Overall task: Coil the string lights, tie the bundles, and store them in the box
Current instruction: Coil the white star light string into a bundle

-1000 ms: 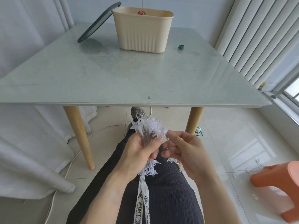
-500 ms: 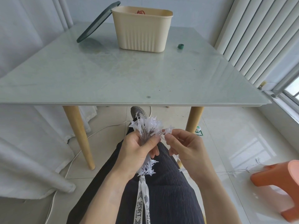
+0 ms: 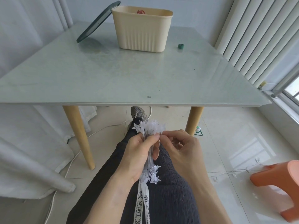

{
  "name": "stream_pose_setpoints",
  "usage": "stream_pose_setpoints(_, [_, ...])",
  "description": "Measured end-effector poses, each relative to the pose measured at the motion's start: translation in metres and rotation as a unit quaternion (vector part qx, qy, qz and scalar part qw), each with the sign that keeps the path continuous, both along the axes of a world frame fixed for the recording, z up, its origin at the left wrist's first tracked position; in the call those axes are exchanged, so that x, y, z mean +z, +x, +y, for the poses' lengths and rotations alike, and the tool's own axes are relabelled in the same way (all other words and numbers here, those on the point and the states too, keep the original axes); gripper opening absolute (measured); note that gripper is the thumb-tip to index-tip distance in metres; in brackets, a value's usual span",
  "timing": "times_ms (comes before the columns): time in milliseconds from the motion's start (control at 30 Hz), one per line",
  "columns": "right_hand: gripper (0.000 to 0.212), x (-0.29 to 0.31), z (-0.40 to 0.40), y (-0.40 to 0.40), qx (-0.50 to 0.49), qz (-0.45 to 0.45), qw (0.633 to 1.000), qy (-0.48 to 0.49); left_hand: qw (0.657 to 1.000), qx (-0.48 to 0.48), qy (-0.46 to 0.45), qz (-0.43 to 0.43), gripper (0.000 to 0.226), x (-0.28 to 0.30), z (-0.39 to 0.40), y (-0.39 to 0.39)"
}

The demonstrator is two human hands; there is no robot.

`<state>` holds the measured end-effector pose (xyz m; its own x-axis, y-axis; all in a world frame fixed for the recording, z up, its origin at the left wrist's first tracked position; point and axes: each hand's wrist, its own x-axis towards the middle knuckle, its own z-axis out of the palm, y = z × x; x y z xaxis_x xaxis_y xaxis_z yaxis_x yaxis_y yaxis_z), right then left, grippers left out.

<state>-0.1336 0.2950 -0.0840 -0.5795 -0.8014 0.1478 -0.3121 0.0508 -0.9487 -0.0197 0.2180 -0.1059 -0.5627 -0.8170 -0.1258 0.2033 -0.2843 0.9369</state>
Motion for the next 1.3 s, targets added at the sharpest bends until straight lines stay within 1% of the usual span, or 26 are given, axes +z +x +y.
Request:
stream_pose_setpoints(67, [0.029, 0.002, 0.002, 0.006, 0.015, 0.009, 1.000, -0.002, 0.999, 0.034, 0.022, 0.024, 0.027, 0.001, 0.000, -0.002])
stream_pose_setpoints(100, [0.030, 0.003, 0.004, 0.008, 0.023, 0.004, 1.000, -0.001, 0.998, 0.051, 0.030, 0.036, 0.029, 0.002, 0.000, -0.003])
stream_pose_setpoints(233, [0.018, 0.002, 0.008, 0.011, 0.044, -0.010, 0.998, 0.040, 0.989, 0.101, 0.072, 0.076, 0.025, 0.004, -0.004, -0.004])
stream_pose_setpoints(333, [0.014, -0.004, 0.009, 0.002, 0.031, 0.015, 0.994, 0.101, 0.977, 0.113, 0.122, 0.131, 0.014, 0.005, -0.010, -0.001])
stream_pose_setpoints(433, [0.014, -0.012, 0.009, -0.007, 0.029, 0.046, 0.989, 0.135, 0.971, 0.099, 0.143, 0.164, 0.014, 0.009, -0.010, 0.002])
stream_pose_setpoints(533, [0.010, -0.019, 0.007, -0.009, 0.061, 0.087, 0.984, 0.142, 0.972, 0.095, 0.127, 0.172, 0.024, 0.011, -0.008, 0.001])
stream_pose_setpoints(600, [0.006, -0.026, 0.006, -0.009, 0.103, 0.104, 0.980, 0.135, 0.972, 0.090, 0.124, 0.179, 0.022, 0.012, -0.008, 0.000])
stream_pose_setpoints(633, [0.012, -0.028, 0.006, -0.009, 0.129, 0.106, 0.977, 0.133, 0.972, 0.084, 0.125, 0.181, 0.019, 0.012, -0.009, 0.001])
stream_pose_setpoints(700, [0.034, -0.032, 0.006, -0.008, 0.180, 0.095, 0.970, 0.137, 0.973, 0.071, 0.127, 0.178, 0.012, 0.013, -0.009, 0.002])
stream_pose_setpoints(733, [0.042, -0.033, 0.004, -0.007, 0.200, 0.092, 0.965, 0.140, 0.973, 0.066, 0.132, 0.176, 0.011, 0.013, -0.009, 0.002])
stream_pose_setpoints(767, [0.044, -0.033, 0.003, -0.006, 0.216, 0.093, 0.962, 0.139, 0.973, 0.060, 0.137, 0.174, 0.012, 0.013, -0.008, 0.002])
stream_pose_setpoints(800, [0.040, -0.033, 0.003, -0.003, 0.227, 0.099, 0.960, 0.132, 0.973, 0.055, 0.144, 0.172, 0.014, 0.013, -0.008, 0.001])
stream_pose_setpoints(867, [0.031, -0.035, 0.002, 0.001, 0.232, 0.113, 0.959, 0.116, 0.972, 0.048, 0.155, 0.170, 0.018, 0.013, -0.007, 0.001])
stream_pose_setpoints(967, [0.038, -0.037, 0.002, 0.002, 0.229, 0.107, 0.961, 0.109, 0.971, 0.033, 0.164, 0.168, 0.023, 0.012, -0.008, 0.003])
stream_pose_setpoints(1033, [0.036, -0.036, 0.003, 0.002, 0.233, 0.109, 0.960, 0.108, 0.974, 0.030, 0.161, 0.157, 0.027, 0.012, -0.008, 0.005])
stream_pose_setpoints(1100, [0.030, -0.035, 0.003, 0.004, 0.248, 0.107, 0.957, 0.106, 0.977, 0.034, 0.157, 0.143, 0.022, 0.014, -0.007, 0.005])
stream_pose_setpoints(1233, [0.033, -0.035, 0.002, 0.006, 0.241, 0.144, 0.955, 0.091, 0.964, 0.047, 0.192, 0.179, 0.017, 0.015, -0.007, 0.007])
stream_pose_setpoints(1300, [0.034, -0.036, 0.002, 0.004, 0.233, 0.169, 0.953, 0.096, 0.962, 0.058, 0.196, 0.182, 0.017, 0.015, -0.008, 0.009])
